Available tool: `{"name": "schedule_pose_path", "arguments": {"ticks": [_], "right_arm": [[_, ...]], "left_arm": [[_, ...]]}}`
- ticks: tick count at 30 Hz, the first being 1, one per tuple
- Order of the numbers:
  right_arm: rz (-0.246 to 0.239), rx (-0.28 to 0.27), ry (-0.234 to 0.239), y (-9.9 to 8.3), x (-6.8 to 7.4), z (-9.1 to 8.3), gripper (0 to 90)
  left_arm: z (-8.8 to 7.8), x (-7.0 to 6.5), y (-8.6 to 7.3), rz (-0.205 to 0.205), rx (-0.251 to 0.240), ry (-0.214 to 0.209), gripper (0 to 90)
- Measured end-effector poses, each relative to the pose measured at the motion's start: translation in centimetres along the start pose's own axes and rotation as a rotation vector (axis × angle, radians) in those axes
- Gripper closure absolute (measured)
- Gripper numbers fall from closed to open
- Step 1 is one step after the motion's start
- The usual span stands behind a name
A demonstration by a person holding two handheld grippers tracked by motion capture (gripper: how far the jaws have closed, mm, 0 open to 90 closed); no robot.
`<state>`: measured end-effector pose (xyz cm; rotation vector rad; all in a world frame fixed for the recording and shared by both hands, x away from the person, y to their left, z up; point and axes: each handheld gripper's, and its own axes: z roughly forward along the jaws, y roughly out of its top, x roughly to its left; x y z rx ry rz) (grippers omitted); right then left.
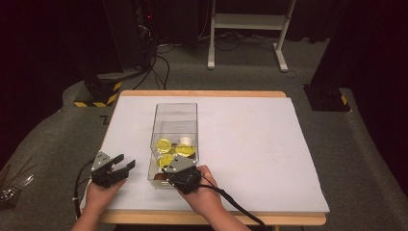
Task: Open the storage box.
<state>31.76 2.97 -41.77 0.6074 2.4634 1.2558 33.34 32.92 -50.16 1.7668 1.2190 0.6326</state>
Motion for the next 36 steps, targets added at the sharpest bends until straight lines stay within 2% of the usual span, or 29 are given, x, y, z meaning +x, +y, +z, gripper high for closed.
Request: {"name": "schedule_pose_path", "arguments": {"ticks": [7, 14, 24, 31, 36], "right_arm": [[0.031, -0.035, 0.014, -0.2, -0.6, -0.7, 89.3], [0.041, -0.053, 0.019, -0.3, -0.9, -0.9, 89.6], [0.049, -0.081, -0.017, -0.4, -1.1, -1.3, 90.0], [0.092, -0.106, -0.026, -0.6, -2.3, -2.1, 90.0], [0.114, -0.118, -0.021, -0.6, -2.6, -2.3, 90.0]], "left_arm": [[0.0, 0.0, 0.0, -0.001, 0.000, -0.001, 41.0], [0.0, 0.0, 0.0, -0.002, 0.001, -0.002, 41.0], [0.0, 0.0, 0.0, -0.002, 0.001, -0.003, 41.0], [0.1, -0.1, 0.0, -0.003, 0.004, -0.002, 41.0], [0.1, -0.1, 0.0, -0.003, 0.004, -0.002, 41.0]]}}
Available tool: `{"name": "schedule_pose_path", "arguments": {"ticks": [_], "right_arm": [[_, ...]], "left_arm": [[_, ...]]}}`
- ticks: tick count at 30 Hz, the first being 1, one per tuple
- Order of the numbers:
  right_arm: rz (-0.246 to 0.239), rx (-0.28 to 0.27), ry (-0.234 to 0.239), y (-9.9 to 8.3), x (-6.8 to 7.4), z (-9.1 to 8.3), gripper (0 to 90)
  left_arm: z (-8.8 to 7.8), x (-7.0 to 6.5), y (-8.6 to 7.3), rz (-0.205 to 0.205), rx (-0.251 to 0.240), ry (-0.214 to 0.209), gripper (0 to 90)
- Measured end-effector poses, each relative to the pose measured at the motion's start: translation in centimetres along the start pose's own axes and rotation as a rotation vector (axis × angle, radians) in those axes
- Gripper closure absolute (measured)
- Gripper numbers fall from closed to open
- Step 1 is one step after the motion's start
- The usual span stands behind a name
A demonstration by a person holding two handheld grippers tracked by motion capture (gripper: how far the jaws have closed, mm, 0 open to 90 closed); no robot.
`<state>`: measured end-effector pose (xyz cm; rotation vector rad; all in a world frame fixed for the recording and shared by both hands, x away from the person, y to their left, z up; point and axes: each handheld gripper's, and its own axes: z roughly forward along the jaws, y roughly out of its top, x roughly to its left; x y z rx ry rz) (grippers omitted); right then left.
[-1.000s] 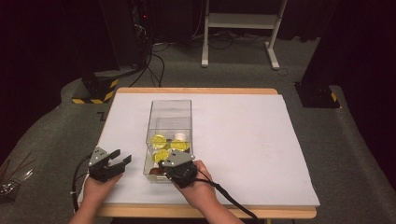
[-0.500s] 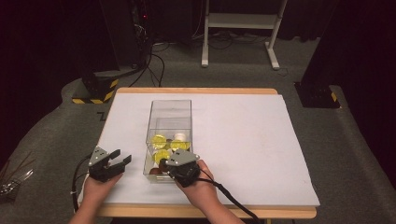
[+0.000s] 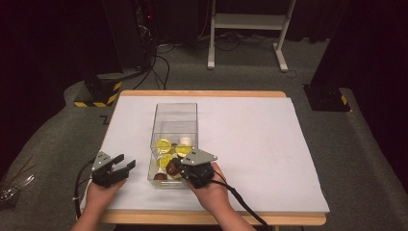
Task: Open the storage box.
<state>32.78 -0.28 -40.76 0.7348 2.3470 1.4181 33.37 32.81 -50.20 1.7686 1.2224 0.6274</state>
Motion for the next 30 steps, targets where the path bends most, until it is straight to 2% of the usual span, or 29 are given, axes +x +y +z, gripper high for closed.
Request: {"name": "schedule_pose_path", "arguments": {"ticks": [7, 30], "right_arm": [[0.007, -0.015, 0.001, 0.2, -0.1, -0.2, 90.0], [0.021, -0.065, -0.040, 0.6, -1.5, -1.1, 90.0]], "left_arm": [[0.0, 0.0, 0.0, 0.002, -0.001, -0.001, 41.0], [0.0, -0.1, 0.0, 0.012, -0.004, 0.012, 37.8]]}}
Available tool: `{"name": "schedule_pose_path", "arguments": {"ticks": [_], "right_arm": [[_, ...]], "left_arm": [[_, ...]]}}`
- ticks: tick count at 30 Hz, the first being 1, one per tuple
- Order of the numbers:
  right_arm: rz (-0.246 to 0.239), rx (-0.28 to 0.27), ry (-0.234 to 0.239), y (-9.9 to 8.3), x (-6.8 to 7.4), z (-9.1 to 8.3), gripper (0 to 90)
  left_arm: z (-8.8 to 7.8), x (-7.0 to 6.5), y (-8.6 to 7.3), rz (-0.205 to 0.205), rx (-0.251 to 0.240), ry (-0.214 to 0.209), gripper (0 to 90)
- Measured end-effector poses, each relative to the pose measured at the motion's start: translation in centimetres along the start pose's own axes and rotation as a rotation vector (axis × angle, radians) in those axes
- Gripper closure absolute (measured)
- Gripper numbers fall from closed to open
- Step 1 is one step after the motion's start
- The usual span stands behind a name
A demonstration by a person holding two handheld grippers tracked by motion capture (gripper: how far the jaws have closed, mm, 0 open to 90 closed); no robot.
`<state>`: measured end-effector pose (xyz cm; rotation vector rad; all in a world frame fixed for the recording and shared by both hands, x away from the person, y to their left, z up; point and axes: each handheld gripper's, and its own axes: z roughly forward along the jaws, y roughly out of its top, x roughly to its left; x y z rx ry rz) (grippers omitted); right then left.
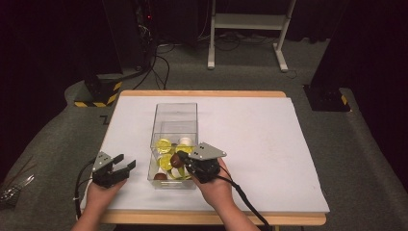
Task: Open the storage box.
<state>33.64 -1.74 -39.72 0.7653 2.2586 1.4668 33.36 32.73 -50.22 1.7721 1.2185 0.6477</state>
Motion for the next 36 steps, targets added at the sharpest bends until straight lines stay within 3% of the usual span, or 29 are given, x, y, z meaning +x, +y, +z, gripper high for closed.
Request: {"name": "schedule_pose_path", "arguments": {"ticks": [22, 36], "right_arm": [[0.018, -0.072, -0.037, 0.7, -1.1, -1.7, 90.0], [0.018, -0.111, -0.067, 2.1, -2.1, -2.9, 90.0]], "left_arm": [[0.0, -0.1, 0.0, 0.004, 0.003, 0.004, 36.6], [0.0, -0.1, 0.0, 0.003, 0.002, 0.001, 36.7]]}}
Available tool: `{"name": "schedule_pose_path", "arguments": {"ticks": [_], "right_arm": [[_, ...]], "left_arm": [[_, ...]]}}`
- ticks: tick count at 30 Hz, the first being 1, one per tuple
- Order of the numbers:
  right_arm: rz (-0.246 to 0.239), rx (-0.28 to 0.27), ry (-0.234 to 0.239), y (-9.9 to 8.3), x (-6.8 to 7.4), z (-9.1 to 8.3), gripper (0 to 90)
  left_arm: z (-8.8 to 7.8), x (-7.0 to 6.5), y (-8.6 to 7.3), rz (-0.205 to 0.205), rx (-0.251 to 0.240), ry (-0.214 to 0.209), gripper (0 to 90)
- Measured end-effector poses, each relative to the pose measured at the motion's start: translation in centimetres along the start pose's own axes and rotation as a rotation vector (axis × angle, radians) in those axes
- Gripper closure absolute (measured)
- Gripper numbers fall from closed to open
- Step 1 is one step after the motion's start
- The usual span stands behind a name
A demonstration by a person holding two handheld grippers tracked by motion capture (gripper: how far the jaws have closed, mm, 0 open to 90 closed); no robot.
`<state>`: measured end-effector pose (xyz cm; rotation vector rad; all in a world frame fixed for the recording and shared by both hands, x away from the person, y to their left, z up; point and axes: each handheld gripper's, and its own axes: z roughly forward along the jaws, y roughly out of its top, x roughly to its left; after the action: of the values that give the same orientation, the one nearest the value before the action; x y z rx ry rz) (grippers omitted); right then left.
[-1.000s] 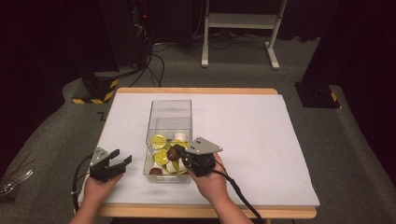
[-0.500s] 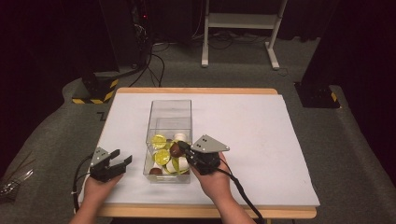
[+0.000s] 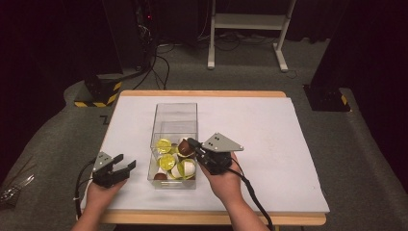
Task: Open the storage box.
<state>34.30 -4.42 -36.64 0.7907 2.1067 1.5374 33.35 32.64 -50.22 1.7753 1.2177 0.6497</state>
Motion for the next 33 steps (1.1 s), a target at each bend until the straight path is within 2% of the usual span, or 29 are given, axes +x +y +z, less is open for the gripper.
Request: {"name": "schedule_pose_path", "arguments": {"ticks": [16, 26, 33], "right_arm": [[-0.003, -0.023, -0.046, 0.8, -1.3, -1.0, 90.0], [-0.002, -0.017, -0.094, 0.7, -2.8, -1.9, 90.0], [0.018, -0.015, -0.136, 0.2, -4.1, -2.7, 90.0]], "left_arm": [[0.0, -0.1, 0.0, 0.004, 0.003, 0.002, 36.8], [0.1, -0.1, 0.0, 0.008, 0.007, 0.009, 36.8], [0.1, -0.1, 0.0, 0.009, 0.007, 0.009, 36.8]]}}
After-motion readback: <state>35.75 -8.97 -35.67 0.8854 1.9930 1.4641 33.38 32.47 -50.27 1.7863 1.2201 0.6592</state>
